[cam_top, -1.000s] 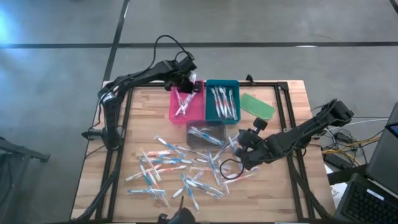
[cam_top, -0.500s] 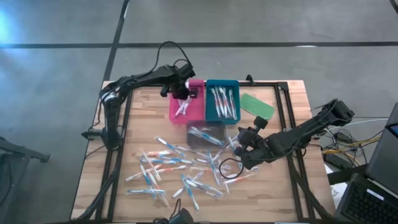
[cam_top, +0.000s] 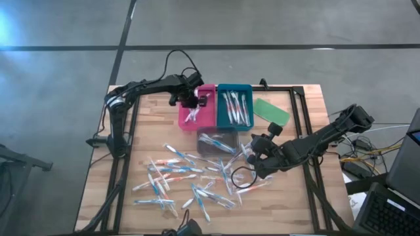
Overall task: Pick & Place Toothbrushes
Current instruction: Put the purple toothbrush into the pink bin, then put the blue toothbrush into the transparent gray bin
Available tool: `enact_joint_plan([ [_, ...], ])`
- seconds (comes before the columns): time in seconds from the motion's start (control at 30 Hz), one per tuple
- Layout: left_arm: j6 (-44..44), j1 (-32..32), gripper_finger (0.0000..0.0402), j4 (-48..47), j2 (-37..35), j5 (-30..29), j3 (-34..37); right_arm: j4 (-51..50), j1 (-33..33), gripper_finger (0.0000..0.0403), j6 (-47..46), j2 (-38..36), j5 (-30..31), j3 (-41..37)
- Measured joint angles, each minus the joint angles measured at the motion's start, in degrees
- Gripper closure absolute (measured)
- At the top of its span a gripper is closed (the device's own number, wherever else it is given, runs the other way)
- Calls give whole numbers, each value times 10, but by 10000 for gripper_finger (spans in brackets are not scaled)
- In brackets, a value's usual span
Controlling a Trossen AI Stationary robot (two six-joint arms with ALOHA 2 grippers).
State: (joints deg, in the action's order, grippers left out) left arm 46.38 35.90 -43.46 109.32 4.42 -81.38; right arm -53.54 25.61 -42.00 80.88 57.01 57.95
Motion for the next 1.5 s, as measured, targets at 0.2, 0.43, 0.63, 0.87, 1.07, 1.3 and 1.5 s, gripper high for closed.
enact_joint_plan([
  [0.2, -4, 0, 367, 11, 0, 0, 9, 0, 0, 394, 0, 0, 0, 0],
  [0.43, -25, 0, 367, 15, -1, 0, 10, 0, 0, 394, 0, 0, 0, 0],
  [0.63, -28, 0, 352, 15, -1, 1, 10, 0, 0, 394, 0, 0, 0, 0],
  [0.87, -44, 0, 293, 14, -2, 11, 4, 0, 0, 394, 0, 0, 0, 0],
  [1.07, -55, 4, 268, 8, -4, 78, -13, 0, 0, 394, 0, 0, 0, 0],
  [1.3, -57, 14, 270, -27, -5, 173, -48, 0, 0, 394, 0, 0, 0, -1],
  [1.5, -68, 19, 271, -111, -6, 201, -94, 0, 0, 394, 0, 0, 0, -1],
])
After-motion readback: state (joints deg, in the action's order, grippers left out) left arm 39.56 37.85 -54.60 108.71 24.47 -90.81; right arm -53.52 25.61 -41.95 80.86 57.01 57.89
